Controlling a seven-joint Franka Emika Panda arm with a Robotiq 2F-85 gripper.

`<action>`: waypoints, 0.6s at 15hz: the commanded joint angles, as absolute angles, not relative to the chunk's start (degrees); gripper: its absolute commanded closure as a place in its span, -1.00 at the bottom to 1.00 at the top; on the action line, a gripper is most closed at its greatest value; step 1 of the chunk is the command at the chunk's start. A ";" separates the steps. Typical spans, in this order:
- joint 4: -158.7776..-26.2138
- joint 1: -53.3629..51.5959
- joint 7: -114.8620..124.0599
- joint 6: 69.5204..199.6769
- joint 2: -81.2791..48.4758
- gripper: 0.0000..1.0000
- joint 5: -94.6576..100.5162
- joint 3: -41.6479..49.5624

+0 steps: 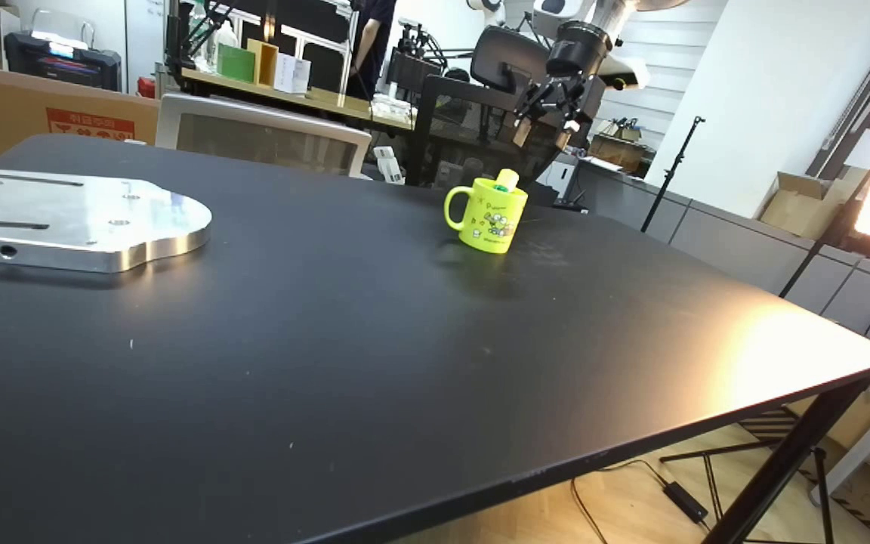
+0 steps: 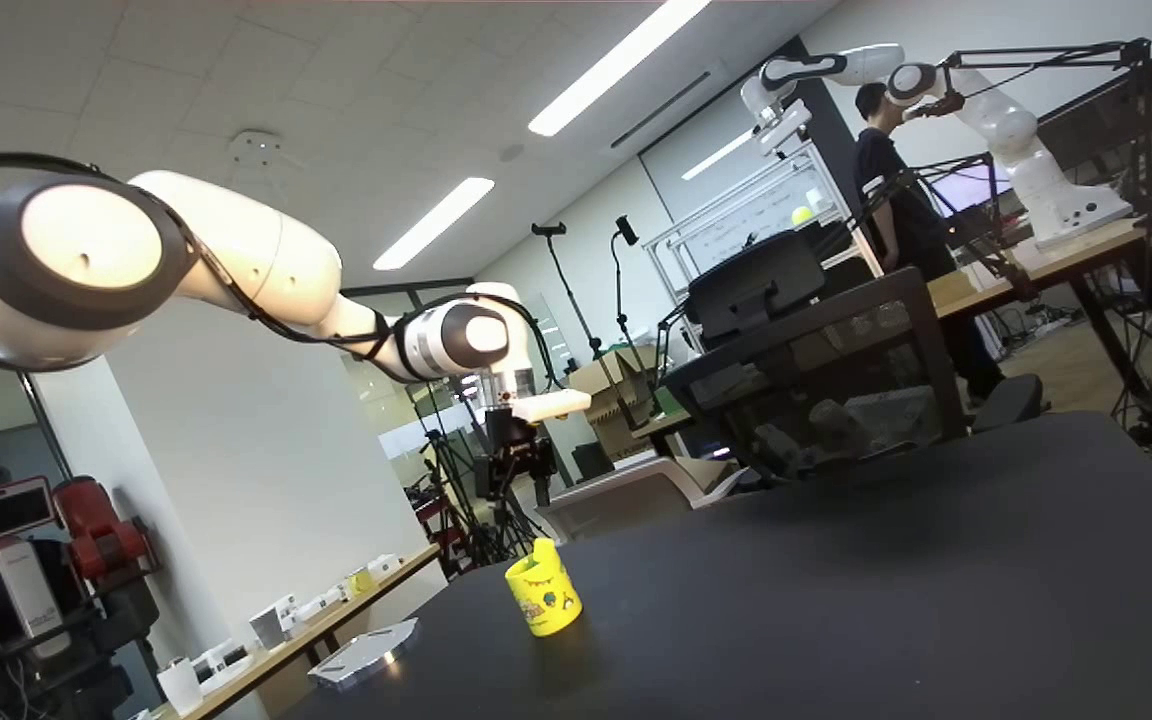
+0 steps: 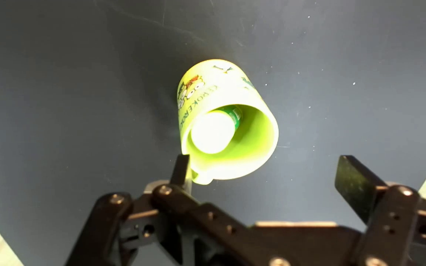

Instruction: Take the gluestick from the table and put it in the yellow cup then remove it and put it on the table then put it back in the yellow cup

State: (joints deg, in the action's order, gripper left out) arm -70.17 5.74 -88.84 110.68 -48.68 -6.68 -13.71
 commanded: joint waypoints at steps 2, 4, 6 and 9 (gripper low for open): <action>-58.86 4.21 -88.99 105.53 -56.08 -1.00 -8.12 -13.03; -56.05 4.06 -89.10 105.42 -58.14 -1.00 -8.20 -13.08; -53.43 4.08 -89.30 105.40 -60.15 -1.00 -8.53 -13.29; -49.70 4.00 -89.44 104.12 -63.03 -1.00 -9.12 -13.47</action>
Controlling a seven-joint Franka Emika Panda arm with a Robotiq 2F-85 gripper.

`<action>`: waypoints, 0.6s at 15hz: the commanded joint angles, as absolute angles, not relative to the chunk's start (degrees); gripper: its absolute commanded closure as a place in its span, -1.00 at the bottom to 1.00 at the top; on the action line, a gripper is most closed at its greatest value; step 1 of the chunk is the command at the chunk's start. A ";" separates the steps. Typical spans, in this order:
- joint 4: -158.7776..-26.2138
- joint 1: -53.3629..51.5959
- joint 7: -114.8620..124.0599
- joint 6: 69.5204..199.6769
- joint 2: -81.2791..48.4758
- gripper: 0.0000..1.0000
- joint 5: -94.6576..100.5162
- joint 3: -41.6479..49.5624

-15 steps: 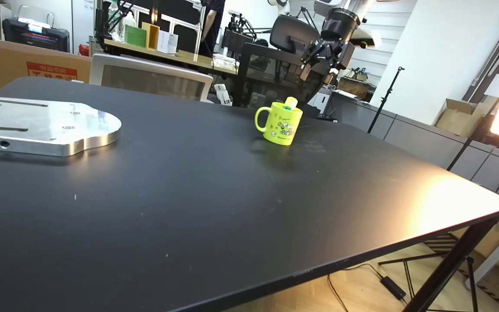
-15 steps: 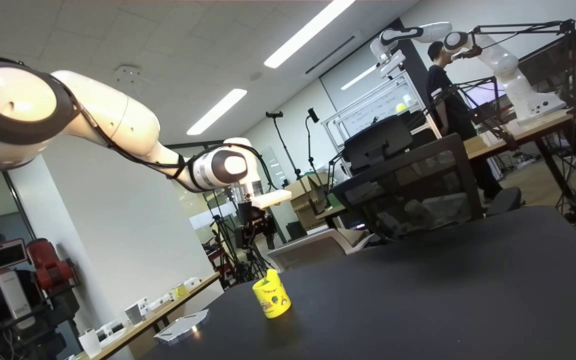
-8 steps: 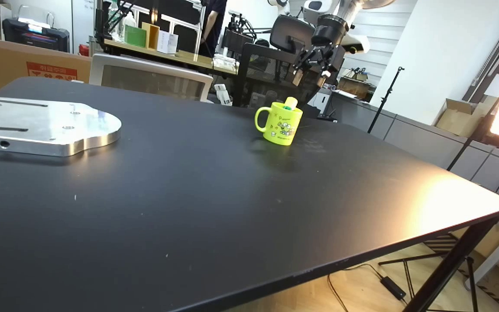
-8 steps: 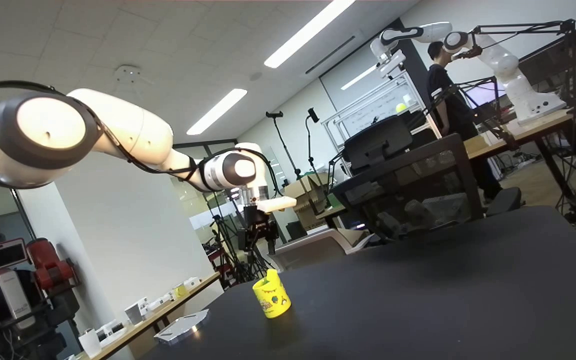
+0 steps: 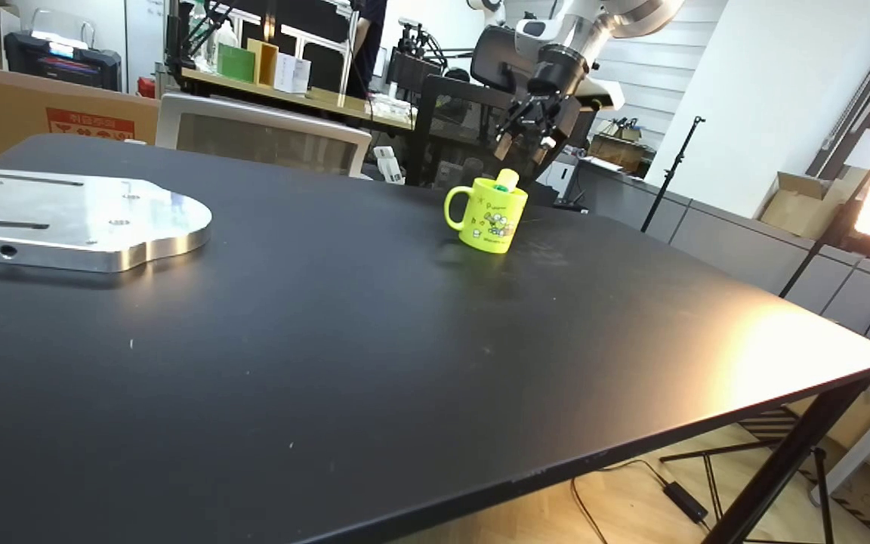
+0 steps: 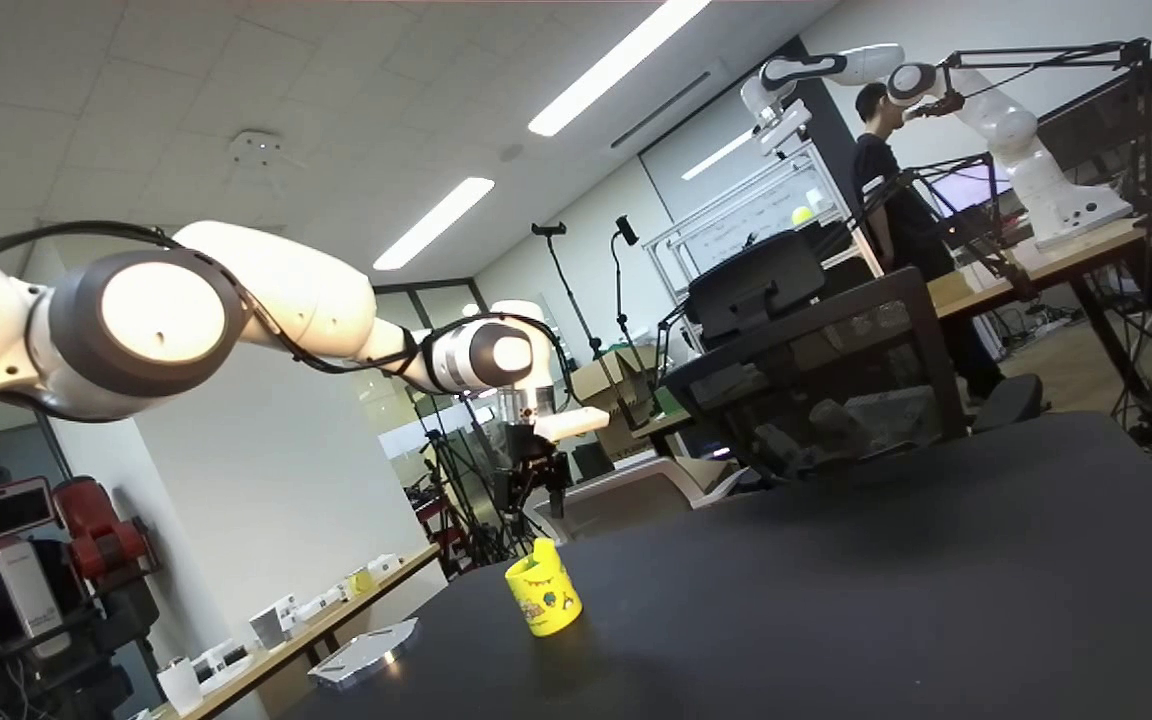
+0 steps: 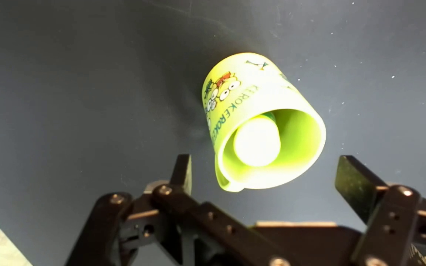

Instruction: Take the gluestick from the table and put it in the yellow cup then remove it and put it on the table then put it back in the yellow cup

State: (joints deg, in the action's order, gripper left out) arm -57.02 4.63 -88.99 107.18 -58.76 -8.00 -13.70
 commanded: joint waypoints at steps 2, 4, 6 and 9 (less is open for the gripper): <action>-47.35 3.84 -89.31 102.97 -64.89 -1.00 -9.25 -13.49; -45.43 3.64 -89.18 102.16 -66.41 -1.00 -9.30 -13.46; -43.63 3.51 -89.19 101.53 -67.84 -1.00 -9.53 -13.52; -41.28 3.43 -89.41 100.68 -69.49 -0.33 -9.90 -13.61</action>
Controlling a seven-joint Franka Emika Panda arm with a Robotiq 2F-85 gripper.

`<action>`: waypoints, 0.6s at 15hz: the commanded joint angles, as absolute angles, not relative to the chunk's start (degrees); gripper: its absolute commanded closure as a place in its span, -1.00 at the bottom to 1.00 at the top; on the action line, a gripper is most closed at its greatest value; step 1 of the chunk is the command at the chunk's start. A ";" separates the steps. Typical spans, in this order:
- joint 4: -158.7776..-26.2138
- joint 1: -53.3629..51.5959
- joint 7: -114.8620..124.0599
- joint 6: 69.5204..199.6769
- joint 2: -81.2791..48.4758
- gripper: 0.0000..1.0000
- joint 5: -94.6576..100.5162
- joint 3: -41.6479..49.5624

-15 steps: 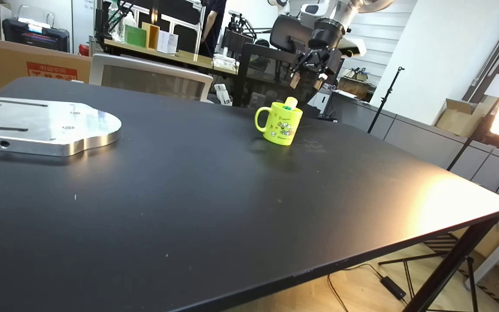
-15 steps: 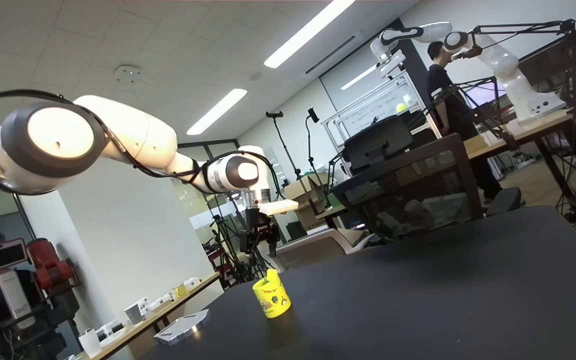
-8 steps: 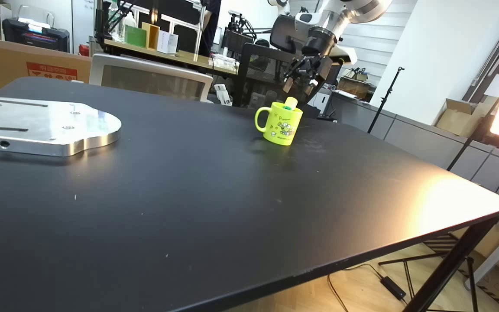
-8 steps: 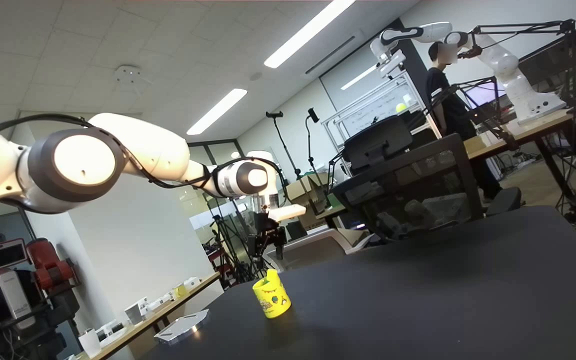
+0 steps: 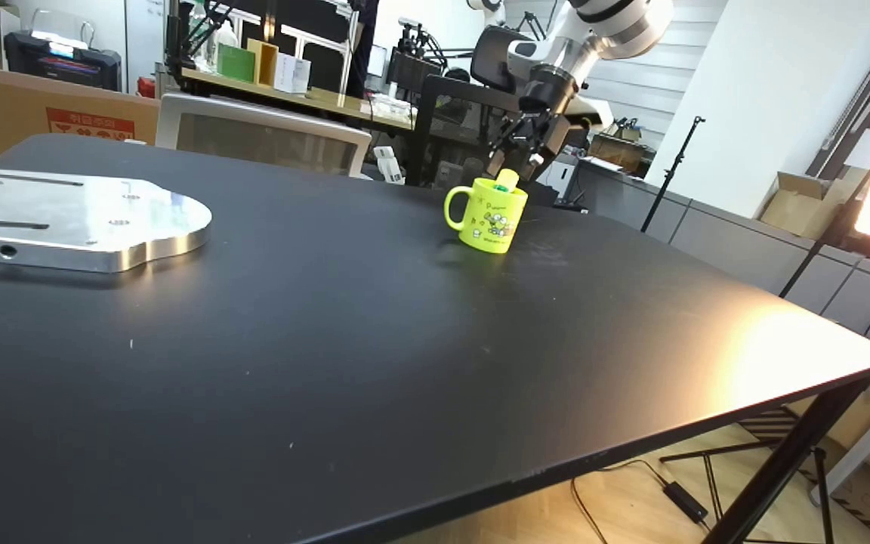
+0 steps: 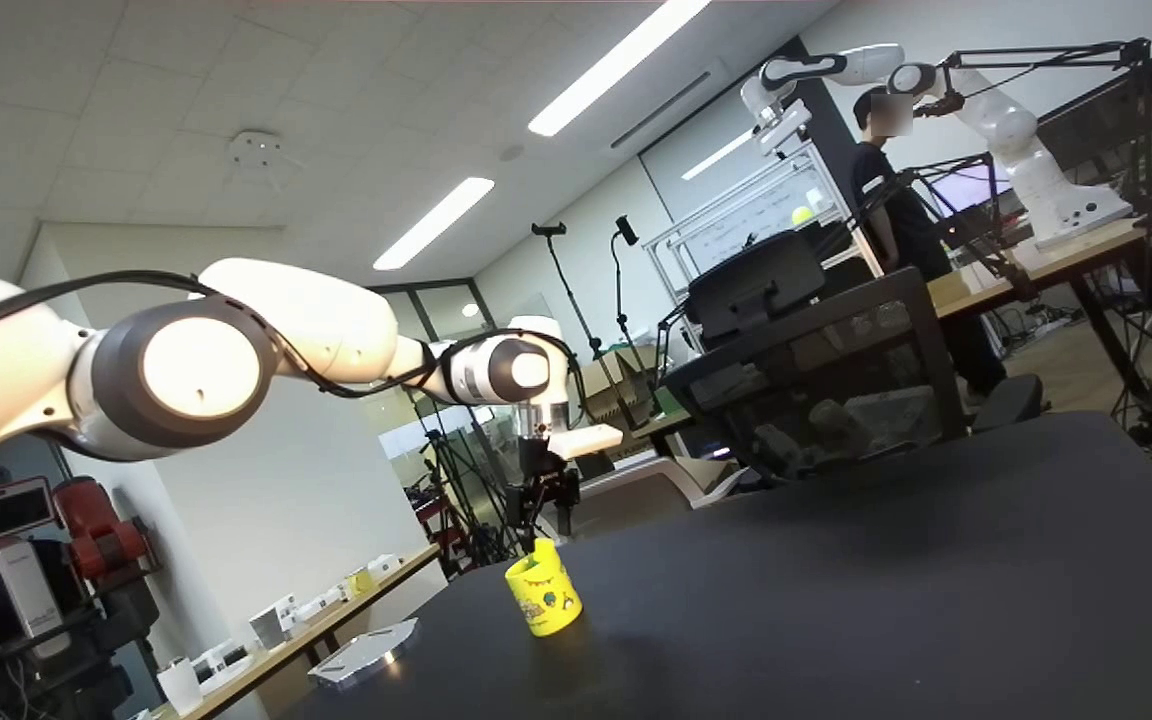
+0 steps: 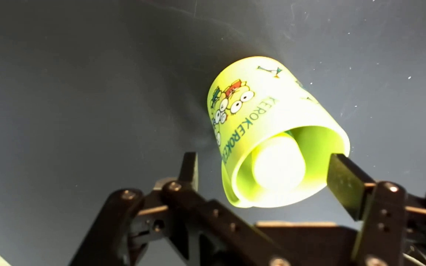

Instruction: Take the gluestick from the table and put it in the yellow cup then remove it and put it on the table then put it back in the yellow cup

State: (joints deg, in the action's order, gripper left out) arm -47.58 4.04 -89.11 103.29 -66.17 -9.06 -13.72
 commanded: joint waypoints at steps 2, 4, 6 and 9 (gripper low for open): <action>-40.59 3.53 -89.20 100.42 -70.00 -0.05 -9.34 -14.16; -39.95 3.43 -88.98 100.08 -70.40 0.23 -9.32 -14.23; -39.53 3.53 -88.93 98.96 -70.61 0.50 -9.48 -14.38; -39.74 3.27 -89.17 98.01 -69.72 0.79 -9.09 -14.31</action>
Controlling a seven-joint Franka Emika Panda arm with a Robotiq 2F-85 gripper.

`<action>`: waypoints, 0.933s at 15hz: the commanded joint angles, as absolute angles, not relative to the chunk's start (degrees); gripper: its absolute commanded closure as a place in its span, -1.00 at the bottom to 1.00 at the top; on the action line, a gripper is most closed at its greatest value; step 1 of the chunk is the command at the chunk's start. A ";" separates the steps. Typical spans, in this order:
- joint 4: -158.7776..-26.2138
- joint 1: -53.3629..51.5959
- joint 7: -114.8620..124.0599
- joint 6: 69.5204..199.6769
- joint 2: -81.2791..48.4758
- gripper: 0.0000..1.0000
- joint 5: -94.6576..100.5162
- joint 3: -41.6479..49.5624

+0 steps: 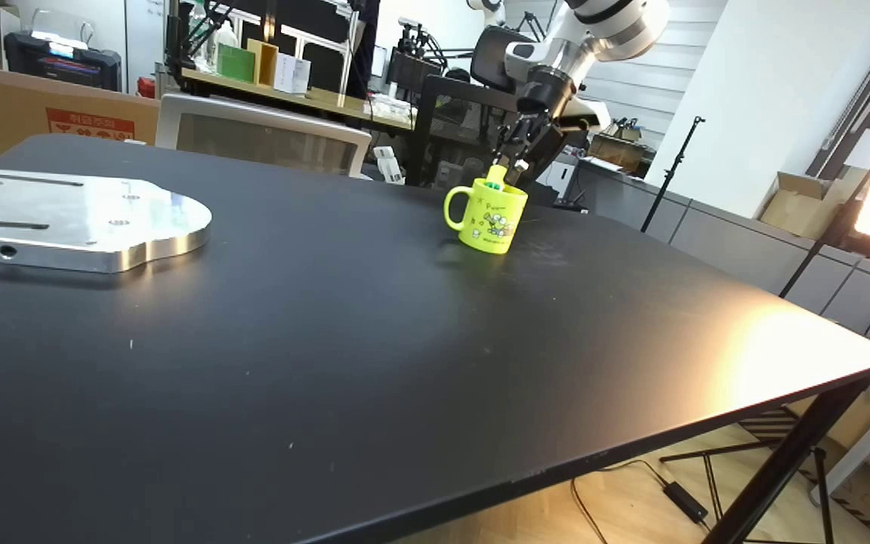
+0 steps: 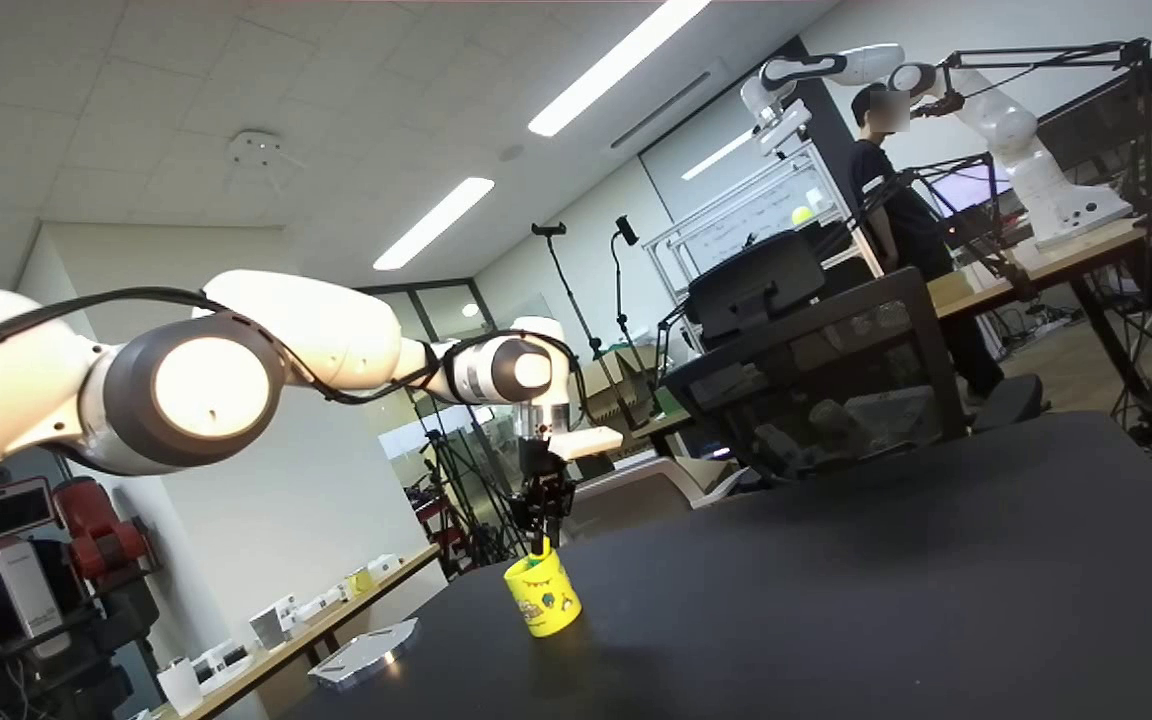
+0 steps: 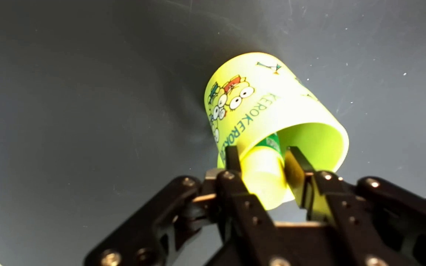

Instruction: Take the gluestick from the table and put it in the yellow cup then remove it and put it on the table then put it back in the yellow cup

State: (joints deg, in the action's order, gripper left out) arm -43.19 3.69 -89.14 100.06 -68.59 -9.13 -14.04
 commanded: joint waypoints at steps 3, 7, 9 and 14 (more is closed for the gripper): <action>-41.51 2.35 -89.82 98.89 -67.59 0.82 -8.31 -14.17; -44.51 0.60 -91.10 101.01 -64.13 0.82 -7.39 -13.84; -46.03 -0.39 -91.61 101.82 -62.12 0.82 -6.33 -13.56; -51.16 -2.45 -92.69 104.12 -56.19 0.82 -2.68 -13.20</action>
State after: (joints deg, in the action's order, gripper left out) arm -44.88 -1.85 -91.52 102.22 -61.87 -4.51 -13.89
